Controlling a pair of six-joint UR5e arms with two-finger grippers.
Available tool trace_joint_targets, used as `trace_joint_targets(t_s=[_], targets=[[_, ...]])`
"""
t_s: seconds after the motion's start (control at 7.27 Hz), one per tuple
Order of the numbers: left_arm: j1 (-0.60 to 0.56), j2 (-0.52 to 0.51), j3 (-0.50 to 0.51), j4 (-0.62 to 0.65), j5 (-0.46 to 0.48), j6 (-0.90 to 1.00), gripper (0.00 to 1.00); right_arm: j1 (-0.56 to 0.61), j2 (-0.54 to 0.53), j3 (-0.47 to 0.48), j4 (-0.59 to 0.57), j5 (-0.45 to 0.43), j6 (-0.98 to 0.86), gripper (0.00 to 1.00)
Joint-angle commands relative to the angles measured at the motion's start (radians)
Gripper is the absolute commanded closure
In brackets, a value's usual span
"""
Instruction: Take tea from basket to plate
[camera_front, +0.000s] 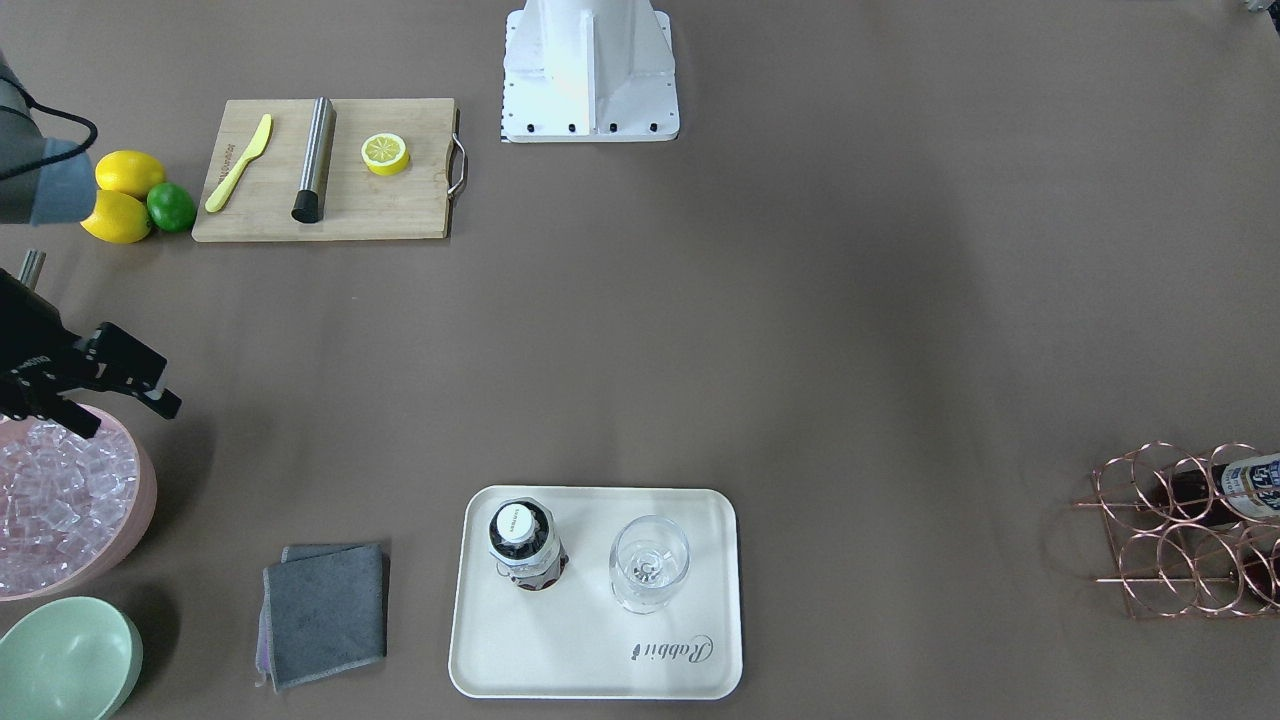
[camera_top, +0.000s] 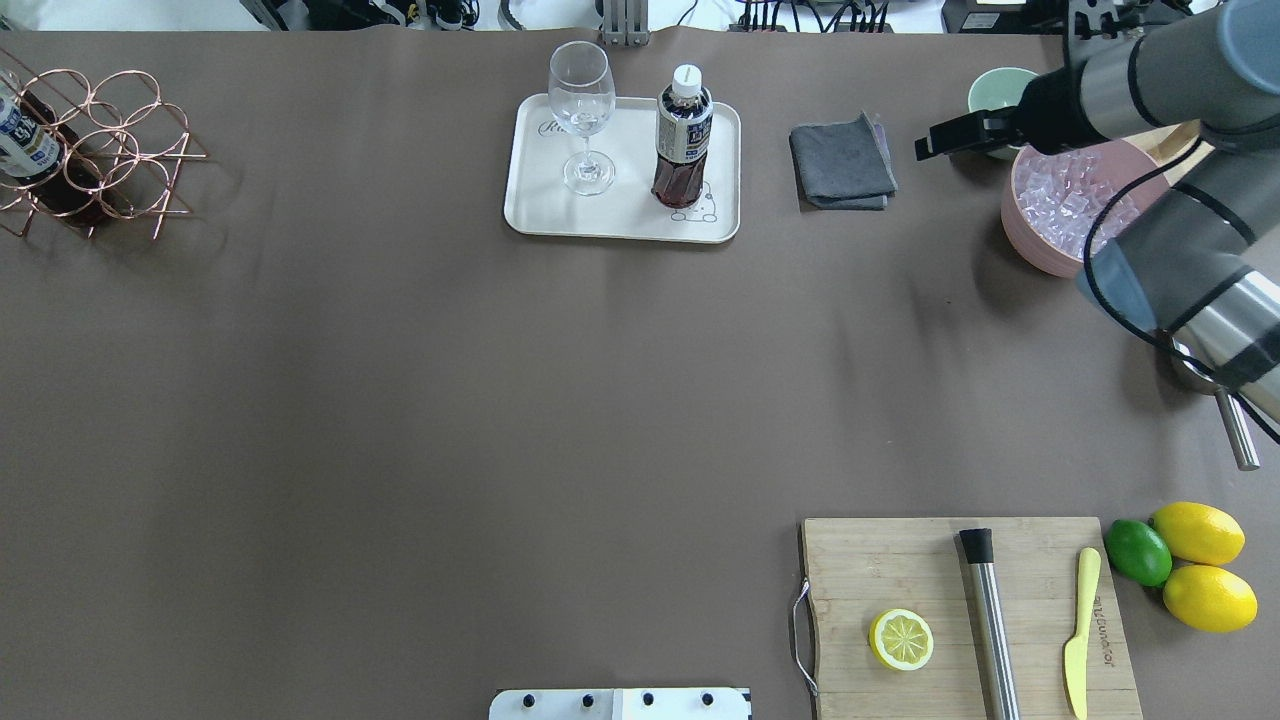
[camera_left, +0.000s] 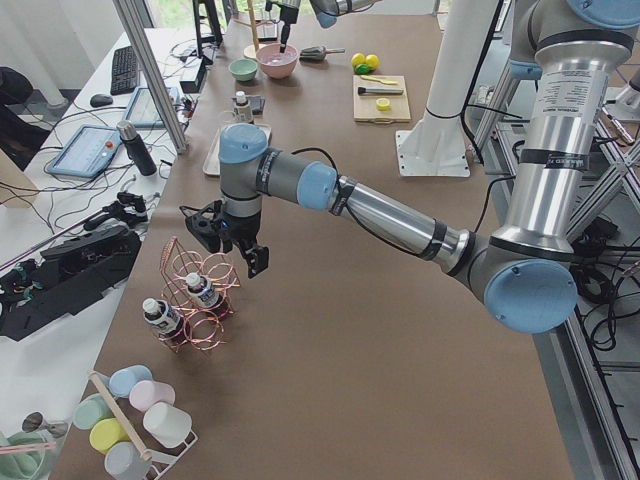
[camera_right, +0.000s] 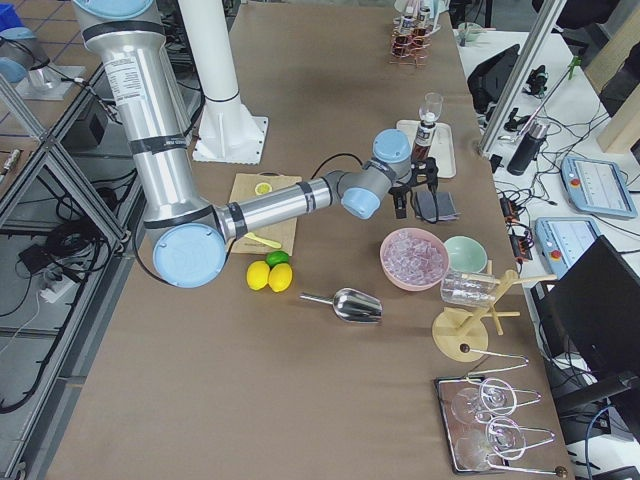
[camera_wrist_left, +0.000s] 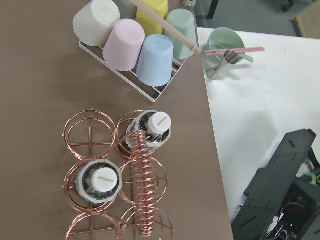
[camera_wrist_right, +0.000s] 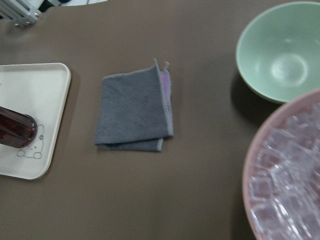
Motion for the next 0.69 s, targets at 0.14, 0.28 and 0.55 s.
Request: trace_joint_targets(t_s=[0.14,0.28,0.55], targets=[[-0.195,0.203,0.005,0.001,-0.099,0.81,0.04,0.091,-0.316,0.182,-0.256,0.075,0.008,0.0],[-0.194,0.215,0.005,0.004,-0.088,0.93,0.03,0.121,-0.382,0.173,-0.258,0.075,-0.03,0.0],[-0.171,0.188,0.069,-0.005,-0.1,0.96,0.03,0.239,-0.489,0.118,-0.258,0.075,-0.311,0.0]])
